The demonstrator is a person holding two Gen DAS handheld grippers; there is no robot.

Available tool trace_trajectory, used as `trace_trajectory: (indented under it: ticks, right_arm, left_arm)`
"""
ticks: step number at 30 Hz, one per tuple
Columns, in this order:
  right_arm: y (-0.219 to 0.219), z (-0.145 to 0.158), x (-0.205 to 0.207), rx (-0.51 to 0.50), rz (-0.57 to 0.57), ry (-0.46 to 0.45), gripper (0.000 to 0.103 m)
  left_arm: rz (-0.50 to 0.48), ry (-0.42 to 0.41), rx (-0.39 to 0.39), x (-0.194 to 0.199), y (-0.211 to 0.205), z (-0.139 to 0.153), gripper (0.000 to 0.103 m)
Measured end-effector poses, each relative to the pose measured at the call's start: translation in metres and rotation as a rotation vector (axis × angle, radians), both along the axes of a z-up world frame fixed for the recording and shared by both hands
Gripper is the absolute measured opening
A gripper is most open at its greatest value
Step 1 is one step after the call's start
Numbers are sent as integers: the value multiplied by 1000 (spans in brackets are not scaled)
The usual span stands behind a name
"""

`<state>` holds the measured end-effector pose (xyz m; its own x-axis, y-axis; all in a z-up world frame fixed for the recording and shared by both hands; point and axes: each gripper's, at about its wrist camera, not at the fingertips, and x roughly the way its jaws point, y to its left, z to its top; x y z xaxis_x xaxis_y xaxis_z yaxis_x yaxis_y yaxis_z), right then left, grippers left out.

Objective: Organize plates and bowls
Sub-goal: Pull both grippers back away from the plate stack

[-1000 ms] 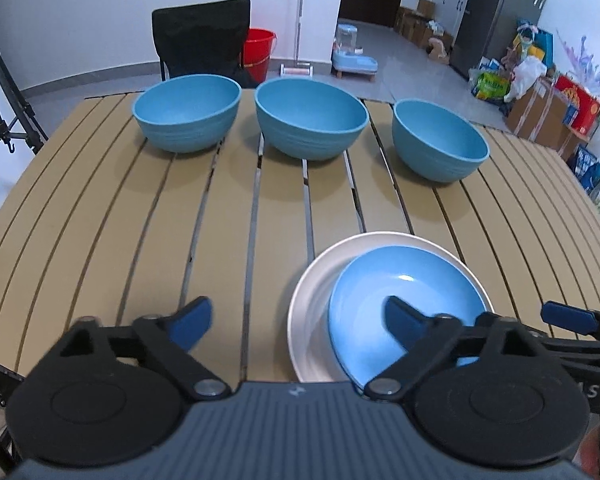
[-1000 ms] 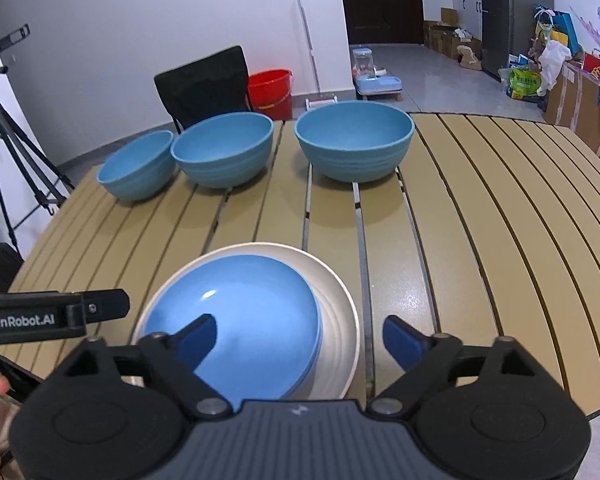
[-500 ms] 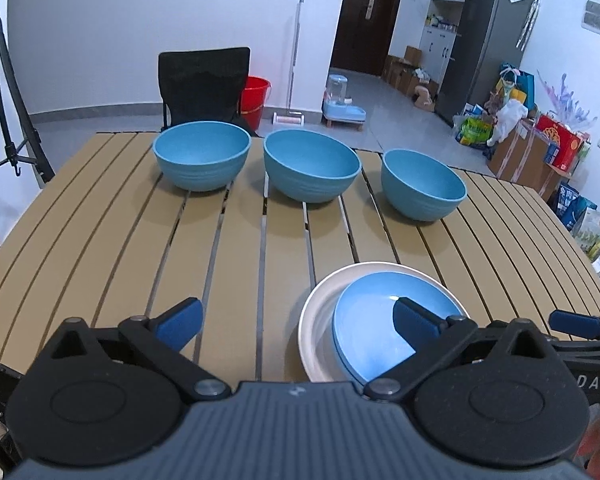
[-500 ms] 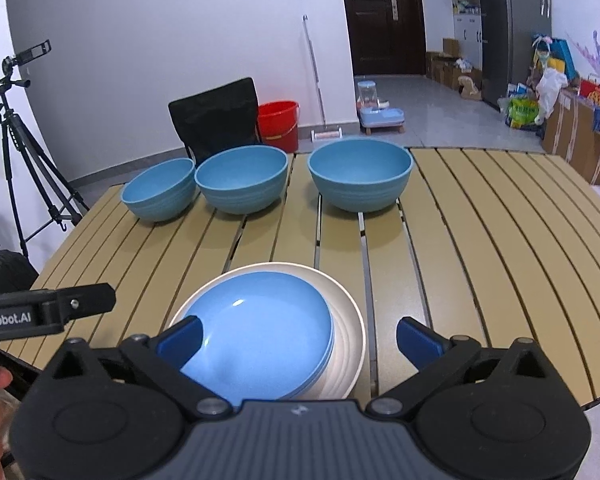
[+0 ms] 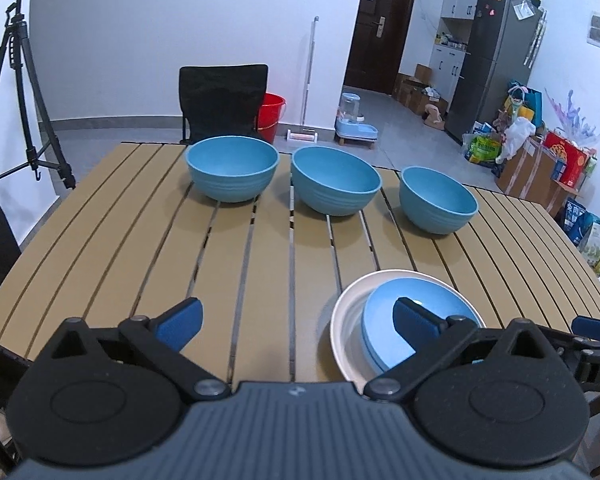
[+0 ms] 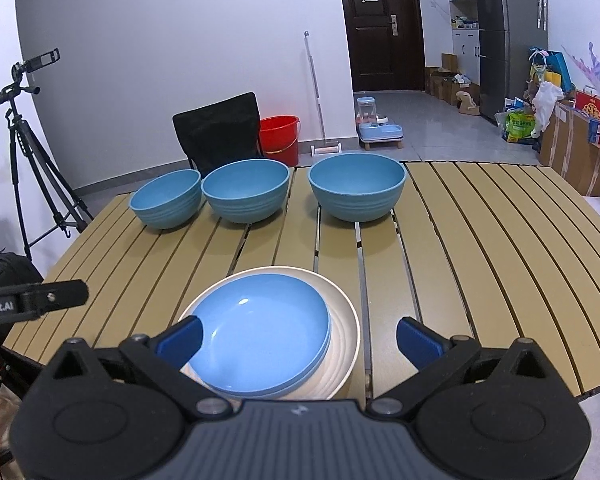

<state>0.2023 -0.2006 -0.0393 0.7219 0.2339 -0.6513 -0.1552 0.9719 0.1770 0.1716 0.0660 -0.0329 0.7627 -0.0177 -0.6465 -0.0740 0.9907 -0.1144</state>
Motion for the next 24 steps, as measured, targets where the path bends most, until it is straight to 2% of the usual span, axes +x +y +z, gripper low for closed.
trace_trajectory:
  ticks: [16, 20, 24]
  right_arm:
    - [8, -3, 16, 22, 52, -17, 103]
    - [19, -1, 26, -14, 66, -15, 103]
    - [27, -2, 27, -6, 61, -15, 103]
  left_arm:
    - [46, -15, 8, -1, 13, 5, 103]
    - [50, -40, -20, -4, 22, 8, 103]
    - [43, -43, -26, -3, 29, 10, 103]
